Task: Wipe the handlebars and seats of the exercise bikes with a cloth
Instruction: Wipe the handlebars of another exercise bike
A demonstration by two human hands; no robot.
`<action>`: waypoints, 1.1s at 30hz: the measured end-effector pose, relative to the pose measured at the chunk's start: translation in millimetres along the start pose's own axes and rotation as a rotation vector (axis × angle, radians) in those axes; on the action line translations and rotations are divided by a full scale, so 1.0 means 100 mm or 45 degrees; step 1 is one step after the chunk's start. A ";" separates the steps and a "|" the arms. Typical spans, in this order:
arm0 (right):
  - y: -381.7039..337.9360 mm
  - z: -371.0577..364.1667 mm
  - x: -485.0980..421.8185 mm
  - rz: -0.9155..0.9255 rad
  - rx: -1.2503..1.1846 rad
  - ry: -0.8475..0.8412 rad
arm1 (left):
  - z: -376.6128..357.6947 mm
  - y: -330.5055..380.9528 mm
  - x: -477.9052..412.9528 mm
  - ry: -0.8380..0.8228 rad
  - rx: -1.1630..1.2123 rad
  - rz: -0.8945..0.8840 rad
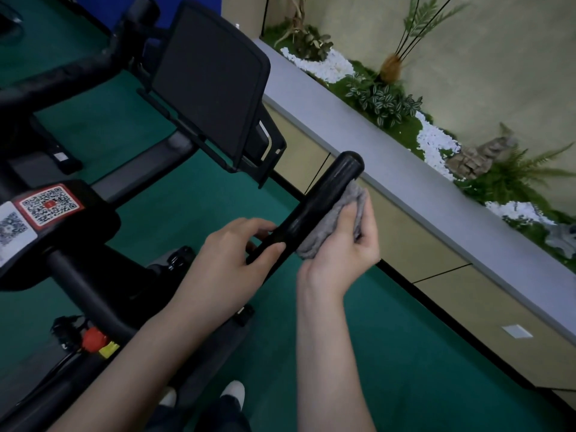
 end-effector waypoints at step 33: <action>0.26 0.20 0.33 -0.628 -0.040 -0.188 | 0.00 0.00 0.01 -0.005 0.028 -0.045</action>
Point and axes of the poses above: each hand's wrist, its own x-axis away from the middle knuckle, its own z-axis out of the back of the hand, y = z × x, the point moved 4 cm from there along -x, towards the middle knuckle
